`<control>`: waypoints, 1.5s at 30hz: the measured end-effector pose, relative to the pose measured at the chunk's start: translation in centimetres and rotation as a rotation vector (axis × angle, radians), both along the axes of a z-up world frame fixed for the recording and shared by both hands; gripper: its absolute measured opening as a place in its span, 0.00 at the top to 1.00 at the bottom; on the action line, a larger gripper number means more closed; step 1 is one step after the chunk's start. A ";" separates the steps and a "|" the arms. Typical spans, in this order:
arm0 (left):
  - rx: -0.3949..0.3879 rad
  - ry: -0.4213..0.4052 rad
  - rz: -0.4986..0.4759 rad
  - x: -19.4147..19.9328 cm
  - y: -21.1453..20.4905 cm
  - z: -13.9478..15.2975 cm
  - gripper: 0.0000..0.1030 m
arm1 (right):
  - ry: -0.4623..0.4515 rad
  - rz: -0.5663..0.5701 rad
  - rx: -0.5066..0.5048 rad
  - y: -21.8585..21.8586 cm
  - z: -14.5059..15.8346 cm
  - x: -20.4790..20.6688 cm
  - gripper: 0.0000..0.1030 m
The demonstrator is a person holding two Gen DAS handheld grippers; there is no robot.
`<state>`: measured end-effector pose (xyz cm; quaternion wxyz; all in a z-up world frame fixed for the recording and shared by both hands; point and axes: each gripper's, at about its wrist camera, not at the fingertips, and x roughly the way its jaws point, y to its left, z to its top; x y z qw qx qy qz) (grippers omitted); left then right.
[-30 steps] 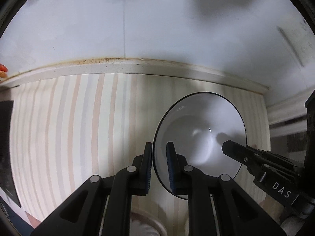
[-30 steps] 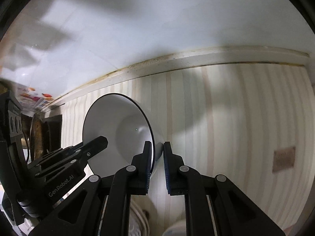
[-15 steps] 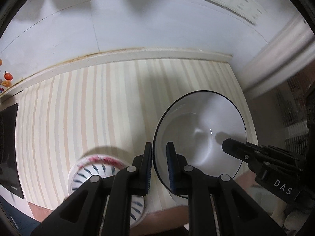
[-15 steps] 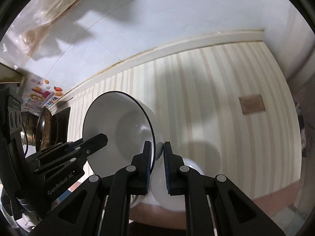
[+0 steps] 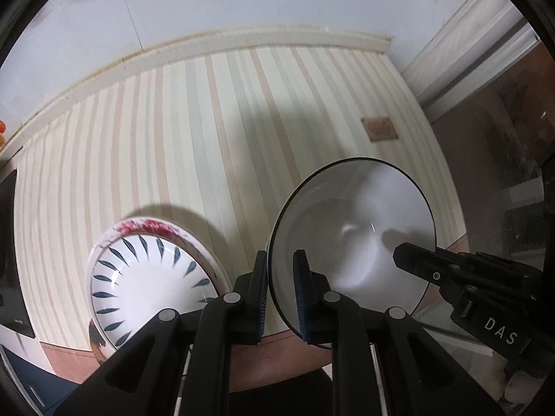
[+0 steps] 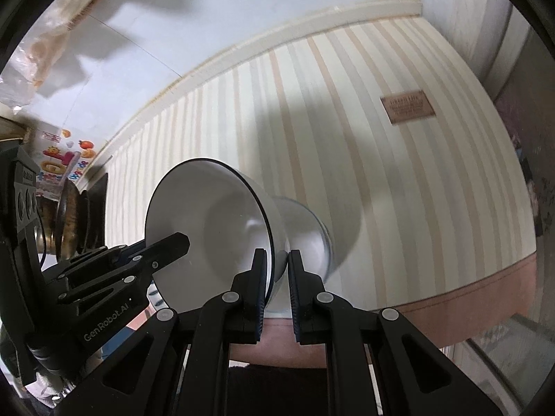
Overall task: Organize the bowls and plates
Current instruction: 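Carry the nested bowls beside the plate stack, set down, open both tools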
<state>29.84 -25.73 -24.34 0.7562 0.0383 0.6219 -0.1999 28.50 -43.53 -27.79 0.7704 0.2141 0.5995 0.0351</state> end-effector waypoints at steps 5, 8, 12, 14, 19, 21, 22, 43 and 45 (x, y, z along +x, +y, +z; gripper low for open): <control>0.048 0.027 -0.030 -0.1 -1.0 -2.1 0.88 | 0.039 -0.004 -0.003 -0.3 -2.3 0.3 0.87; 0.070 0.037 -0.042 -0.2 -1.3 -3.0 0.88 | 0.062 -0.001 -0.004 -0.4 -3.4 0.6 0.87; 0.093 0.052 -0.052 -0.2 -1.5 -4.0 0.88 | 0.085 0.003 -0.006 -0.4 -4.7 0.8 0.87; 0.109 0.050 -0.060 -0.3 -1.8 -4.4 0.88 | 0.094 0.001 -0.006 -0.5 -5.2 0.9 0.87; 0.127 0.051 -0.069 -0.2 -2.1 -5.2 0.88 | 0.103 -0.002 -0.009 -0.5 -6.1 1.2 0.87; 0.134 0.049 -0.073 -0.1 -2.3 -5.3 0.88 | 0.102 -0.003 -0.018 -0.5 -6.2 1.5 0.87; 0.139 0.048 -0.077 -0.1 -2.4 -5.5 0.88 | 0.098 -0.003 -0.024 -0.4 -6.2 1.6 0.87; 0.118 0.006 -0.082 -0.7 -1.5 -4.2 0.88 | 0.076 -0.033 -0.041 -0.5 -5.0 0.8 0.84; 0.109 -0.013 -0.082 -1.2 -1.1 -3.2 0.88 | 0.066 -0.033 -0.049 -0.3 -4.4 0.2 0.84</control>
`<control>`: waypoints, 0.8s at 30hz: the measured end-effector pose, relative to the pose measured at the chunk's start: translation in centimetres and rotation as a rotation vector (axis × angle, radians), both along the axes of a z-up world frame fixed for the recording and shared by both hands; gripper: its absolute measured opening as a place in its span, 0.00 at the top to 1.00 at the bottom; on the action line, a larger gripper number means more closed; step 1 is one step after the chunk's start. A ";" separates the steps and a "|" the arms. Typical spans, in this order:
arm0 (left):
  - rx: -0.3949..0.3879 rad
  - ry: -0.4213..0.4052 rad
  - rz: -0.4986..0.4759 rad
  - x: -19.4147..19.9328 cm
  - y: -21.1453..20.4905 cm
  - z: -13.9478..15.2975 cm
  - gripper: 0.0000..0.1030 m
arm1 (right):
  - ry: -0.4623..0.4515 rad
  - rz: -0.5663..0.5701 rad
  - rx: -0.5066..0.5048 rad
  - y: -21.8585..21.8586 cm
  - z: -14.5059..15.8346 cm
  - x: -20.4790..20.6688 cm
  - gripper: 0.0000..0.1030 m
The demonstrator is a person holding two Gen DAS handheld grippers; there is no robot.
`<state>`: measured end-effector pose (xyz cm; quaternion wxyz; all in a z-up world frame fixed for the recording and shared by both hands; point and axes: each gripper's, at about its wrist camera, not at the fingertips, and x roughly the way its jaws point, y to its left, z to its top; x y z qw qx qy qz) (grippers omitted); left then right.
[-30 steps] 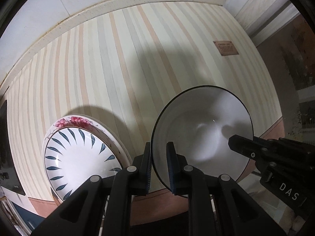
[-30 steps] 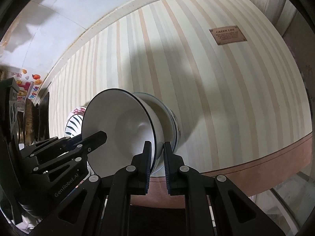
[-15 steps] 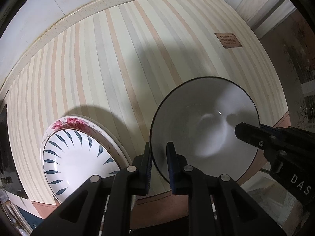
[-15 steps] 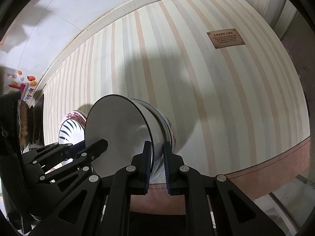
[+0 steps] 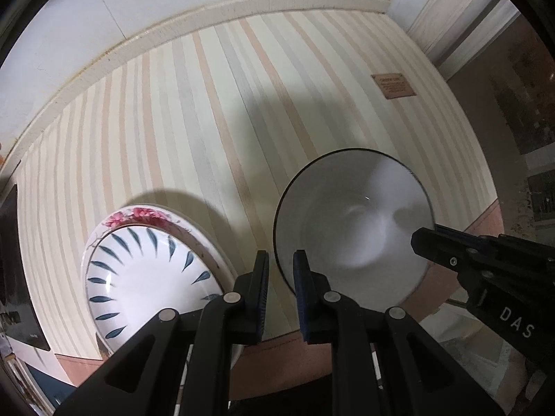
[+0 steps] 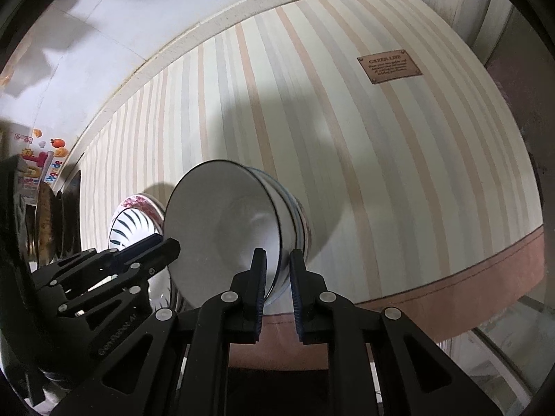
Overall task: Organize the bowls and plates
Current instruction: 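Carry the nested bowls beside the plate stack, set down, open both tools, then grip the nested bowls with both tools and lift them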
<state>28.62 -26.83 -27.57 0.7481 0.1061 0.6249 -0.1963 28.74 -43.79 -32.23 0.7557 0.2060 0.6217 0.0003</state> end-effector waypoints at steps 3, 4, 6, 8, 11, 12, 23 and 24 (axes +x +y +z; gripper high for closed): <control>-0.016 -0.037 -0.004 -1.2 0.8 1.9 0.87 | -0.036 0.008 -0.027 0.5 1.9 -1.4 0.84; -0.025 -0.050 -0.006 -1.6 1.0 2.5 0.87 | -0.050 0.011 -0.041 0.8 2.6 -1.9 0.84; -0.035 -0.079 -0.013 -2.6 1.5 4.0 0.87 | -0.077 0.009 -0.064 1.1 4.2 -3.1 0.84; -0.045 -0.100 -0.016 -3.5 2.0 5.3 0.87 | -0.105 0.006 -0.086 1.6 5.8 -4.3 0.82; -0.062 -0.154 -0.022 -5.1 3.0 7.4 0.80 | -0.146 0.004 -0.127 2.2 8.2 -6.3 0.62; -0.070 -0.165 -0.025 -5.6 3.3 7.8 0.79 | -0.161 0.003 -0.136 2.4 8.9 -6.9 0.55; -0.159 -0.216 -0.031 -8.5 5.9 11.6 0.24 | -0.267 -0.048 -0.258 3.7 14.9 -13.3 0.20; -0.165 -0.225 -0.031 -8.7 6.0 11.9 0.24 | -0.272 -0.051 -0.258 3.7 15.1 -13.5 0.18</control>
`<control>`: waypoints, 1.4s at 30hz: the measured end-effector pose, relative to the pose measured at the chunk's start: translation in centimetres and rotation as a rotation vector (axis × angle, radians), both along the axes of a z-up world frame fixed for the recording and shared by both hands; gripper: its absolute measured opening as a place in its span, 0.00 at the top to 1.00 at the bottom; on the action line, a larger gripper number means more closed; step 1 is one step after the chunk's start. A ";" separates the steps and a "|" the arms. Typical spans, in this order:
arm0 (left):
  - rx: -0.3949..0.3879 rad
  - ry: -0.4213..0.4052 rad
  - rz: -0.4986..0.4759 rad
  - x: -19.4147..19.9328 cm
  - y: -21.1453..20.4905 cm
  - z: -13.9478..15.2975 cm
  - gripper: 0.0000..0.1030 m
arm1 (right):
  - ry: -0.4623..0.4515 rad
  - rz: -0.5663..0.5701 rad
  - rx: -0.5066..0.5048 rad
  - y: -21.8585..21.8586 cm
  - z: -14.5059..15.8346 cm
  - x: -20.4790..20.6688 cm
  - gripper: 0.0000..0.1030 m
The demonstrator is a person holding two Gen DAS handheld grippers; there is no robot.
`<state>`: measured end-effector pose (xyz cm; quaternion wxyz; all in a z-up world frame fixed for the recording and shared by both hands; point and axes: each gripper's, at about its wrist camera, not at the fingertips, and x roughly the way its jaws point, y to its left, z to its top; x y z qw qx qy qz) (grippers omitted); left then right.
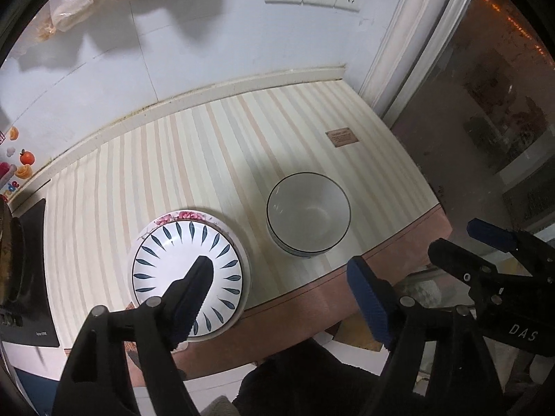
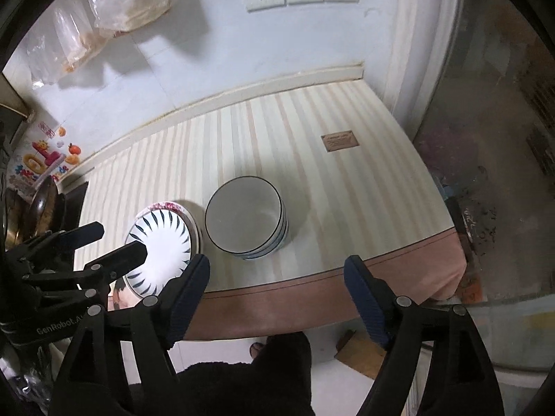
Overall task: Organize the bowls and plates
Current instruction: 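Grip the nested bowls with both tools and lift them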
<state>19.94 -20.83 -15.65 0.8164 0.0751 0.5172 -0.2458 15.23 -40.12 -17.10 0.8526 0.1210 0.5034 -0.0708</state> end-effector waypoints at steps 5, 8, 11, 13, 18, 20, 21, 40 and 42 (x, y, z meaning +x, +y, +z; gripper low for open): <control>-0.019 -0.009 -0.013 -0.5 0.0 0.8 0.24 | -0.014 -0.016 0.006 -0.1 0.9 -1.0 0.18; -0.027 -0.011 -0.027 -0.5 -0.4 1.2 0.23 | -0.021 -0.025 0.010 -0.1 1.2 -1.2 0.17; -0.033 -0.009 -0.031 0.0 -0.8 1.2 0.16 | -0.025 -0.029 0.002 -0.1 1.4 -0.9 0.17; -0.037 -0.008 -0.031 0.4 -1.0 1.1 0.11 | -0.026 -0.032 0.010 -0.3 1.4 -0.6 0.16; -0.028 0.031 -0.007 2.8 -2.0 -0.8 0.11 | -0.008 -0.037 0.027 -1.2 0.1 1.2 0.14; -0.018 0.055 0.000 4.0 -2.4 -1.9 0.11 | 0.002 -0.040 0.052 -1.8 -1.2 2.2 0.13; -0.011 0.070 0.005 4.7 -2.6 -2.7 0.11 | 0.016 -0.039 0.071 -2.3 -2.2 3.0 0.13; 0.062 0.425 -0.030 14.1 -7.1 -17.0 0.11 | 0.248 -0.014 0.451 -4.7 -21.2 13.0 0.13; 0.074 0.464 -0.028 14.5 -7.5 -18.3 0.11 | 0.262 -0.017 0.484 -4.7 -22.4 13.5 0.13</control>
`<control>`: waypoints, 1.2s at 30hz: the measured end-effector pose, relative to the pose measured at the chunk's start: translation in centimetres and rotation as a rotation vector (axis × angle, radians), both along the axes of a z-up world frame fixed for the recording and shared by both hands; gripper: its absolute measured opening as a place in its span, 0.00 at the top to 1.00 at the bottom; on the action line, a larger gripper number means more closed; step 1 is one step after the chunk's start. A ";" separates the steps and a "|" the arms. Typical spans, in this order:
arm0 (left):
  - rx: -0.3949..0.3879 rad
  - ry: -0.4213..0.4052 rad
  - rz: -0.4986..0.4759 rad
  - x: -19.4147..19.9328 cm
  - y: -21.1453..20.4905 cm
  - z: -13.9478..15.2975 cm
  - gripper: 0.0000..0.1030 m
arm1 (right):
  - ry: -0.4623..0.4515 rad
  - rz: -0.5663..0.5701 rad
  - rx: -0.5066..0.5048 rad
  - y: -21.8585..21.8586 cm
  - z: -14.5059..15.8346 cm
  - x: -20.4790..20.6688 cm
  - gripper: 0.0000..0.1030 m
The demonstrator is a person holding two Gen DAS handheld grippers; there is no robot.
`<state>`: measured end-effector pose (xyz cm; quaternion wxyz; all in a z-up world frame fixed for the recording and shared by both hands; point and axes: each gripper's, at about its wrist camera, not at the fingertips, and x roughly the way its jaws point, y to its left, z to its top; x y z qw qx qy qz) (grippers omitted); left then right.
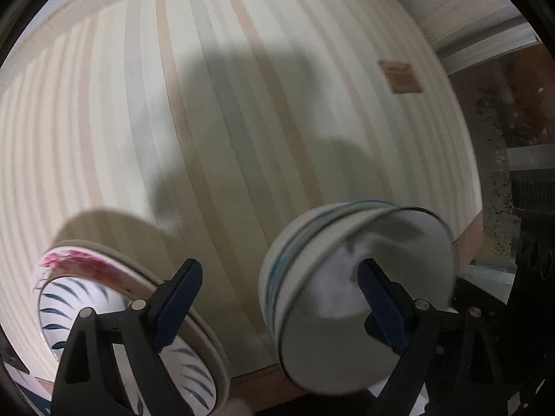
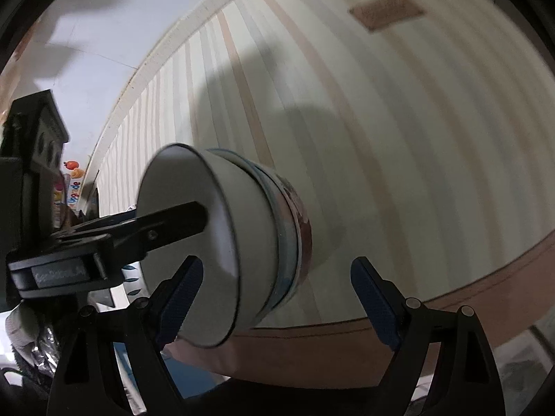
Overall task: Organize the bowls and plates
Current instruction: 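Grip the nested bowls with both tools and lift them, then lower the nested bowls onto the plate stack and open both tools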
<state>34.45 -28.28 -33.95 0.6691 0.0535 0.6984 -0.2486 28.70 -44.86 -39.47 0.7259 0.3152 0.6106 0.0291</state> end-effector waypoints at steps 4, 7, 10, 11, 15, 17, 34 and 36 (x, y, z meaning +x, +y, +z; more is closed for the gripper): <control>-0.039 0.094 -0.008 0.4 -0.3 -1.8 0.17 | -0.005 -0.018 0.067 -0.1 -1.7 0.8 0.14; -0.095 0.125 0.002 0.6 -0.4 -1.9 0.27 | 0.000 -0.030 0.102 0.1 -2.7 1.3 0.22; -0.136 0.147 0.012 0.5 -0.4 -1.7 0.40 | 0.017 -0.041 0.144 0.2 -3.7 2.1 0.35; -0.134 0.141 0.014 0.5 -0.4 -1.7 0.40 | 0.018 -0.046 0.143 0.4 -3.8 2.2 0.36; -0.141 0.127 0.018 0.2 -0.2 -1.5 0.40 | 0.013 -0.073 0.163 0.4 -4.1 2.9 0.37; -0.142 0.122 0.022 0.2 -0.1 -1.5 0.40 | 0.012 -0.074 0.162 0.5 -4.2 3.2 0.37; -0.133 0.100 0.034 0.2 0.6 -1.1 0.40 | 0.010 -0.093 0.159 0.2 -3.8 2.1 0.38; -0.140 0.094 0.042 0.2 0.8 -0.8 0.40 | -0.001 -0.084 0.145 0.3 -3.4 2.2 0.38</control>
